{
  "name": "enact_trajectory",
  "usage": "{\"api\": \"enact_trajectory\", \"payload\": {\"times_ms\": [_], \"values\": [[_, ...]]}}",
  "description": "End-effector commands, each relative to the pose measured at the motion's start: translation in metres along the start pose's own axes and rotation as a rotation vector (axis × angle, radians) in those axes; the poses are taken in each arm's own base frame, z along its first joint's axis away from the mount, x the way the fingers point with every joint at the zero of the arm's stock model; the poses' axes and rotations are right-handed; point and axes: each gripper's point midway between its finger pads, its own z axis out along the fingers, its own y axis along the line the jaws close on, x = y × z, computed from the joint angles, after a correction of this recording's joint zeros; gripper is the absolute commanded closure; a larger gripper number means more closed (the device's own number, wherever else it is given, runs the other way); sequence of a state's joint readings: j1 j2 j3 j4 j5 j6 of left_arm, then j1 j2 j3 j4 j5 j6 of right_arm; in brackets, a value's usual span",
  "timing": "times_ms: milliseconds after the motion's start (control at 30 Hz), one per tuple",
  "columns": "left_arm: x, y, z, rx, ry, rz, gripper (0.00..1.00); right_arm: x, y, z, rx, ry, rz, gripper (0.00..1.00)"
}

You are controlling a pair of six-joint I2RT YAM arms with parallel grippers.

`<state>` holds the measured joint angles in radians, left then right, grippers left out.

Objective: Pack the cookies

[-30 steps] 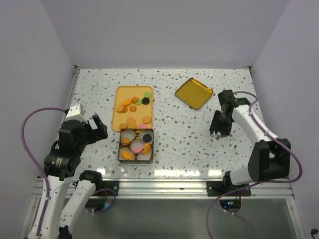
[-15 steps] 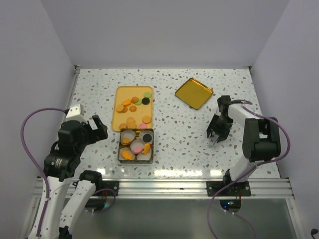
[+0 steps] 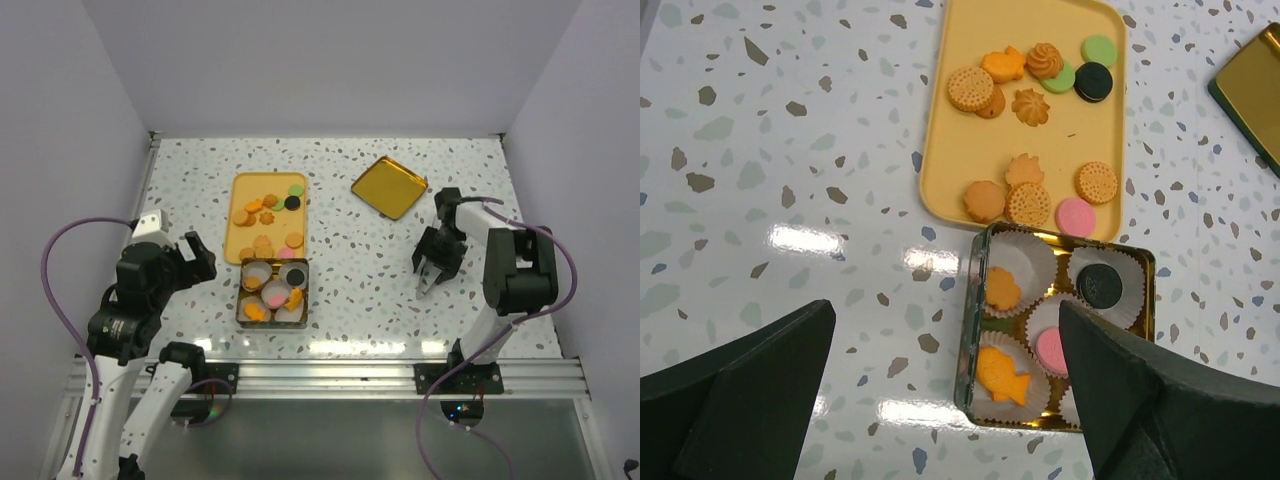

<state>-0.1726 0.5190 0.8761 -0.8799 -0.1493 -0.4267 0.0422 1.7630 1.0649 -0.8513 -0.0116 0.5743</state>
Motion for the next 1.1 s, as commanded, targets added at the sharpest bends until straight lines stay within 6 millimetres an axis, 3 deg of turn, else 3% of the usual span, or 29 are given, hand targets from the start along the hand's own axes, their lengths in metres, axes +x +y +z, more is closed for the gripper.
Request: {"api": "enact_trajectory", "payload": {"times_ms": [0,100,133,233,267,433,500,533,567,633,667,1067], "values": [[-0.003,-0.005,0.005,0.023,-0.006,0.019,0.00,-0.037,0.010,-0.032,-0.033,-0.163,0.014,0.31],[-0.002,-0.007,0.008,0.028,0.006,0.020,0.00,-0.050,0.021,-0.062,-0.073,-0.220,0.021,0.32],[-0.001,-0.007,0.009,0.027,0.009,0.020,0.00,-0.060,0.030,-0.077,-0.096,-0.260,0.019,0.32],[0.000,-0.008,0.011,0.026,0.020,0.020,0.00,-0.068,0.047,-0.095,-0.141,-0.273,0.012,0.31],[0.001,-0.008,0.012,0.027,0.024,0.019,0.00,-0.078,0.059,-0.109,-0.174,-0.302,0.009,0.32],[0.003,-0.008,0.015,0.022,0.038,0.020,0.00,-0.120,0.096,-0.131,-0.228,-0.349,0.009,0.33],[0.004,-0.007,0.017,0.016,0.047,0.020,0.00,-0.132,0.103,-0.113,-0.199,-0.321,0.012,0.34],[0.004,-0.007,0.018,0.014,0.048,0.018,0.00,-0.143,0.110,-0.119,-0.211,-0.344,0.010,0.35],[0.005,-0.007,0.019,0.013,0.052,0.019,0.00,-0.148,0.112,-0.102,-0.185,-0.313,0.012,0.37],[0.005,-0.006,0.019,0.007,0.055,0.017,0.00,-0.162,0.120,-0.103,-0.188,-0.327,0.013,0.40],[0.005,-0.006,0.019,0.005,0.056,0.017,0.00,-0.163,0.121,-0.089,-0.163,-0.294,0.016,0.40],[0.009,-0.006,0.026,-0.005,0.089,0.023,0.00,-0.173,0.130,-0.032,-0.147,-0.248,0.065,0.51]]}}
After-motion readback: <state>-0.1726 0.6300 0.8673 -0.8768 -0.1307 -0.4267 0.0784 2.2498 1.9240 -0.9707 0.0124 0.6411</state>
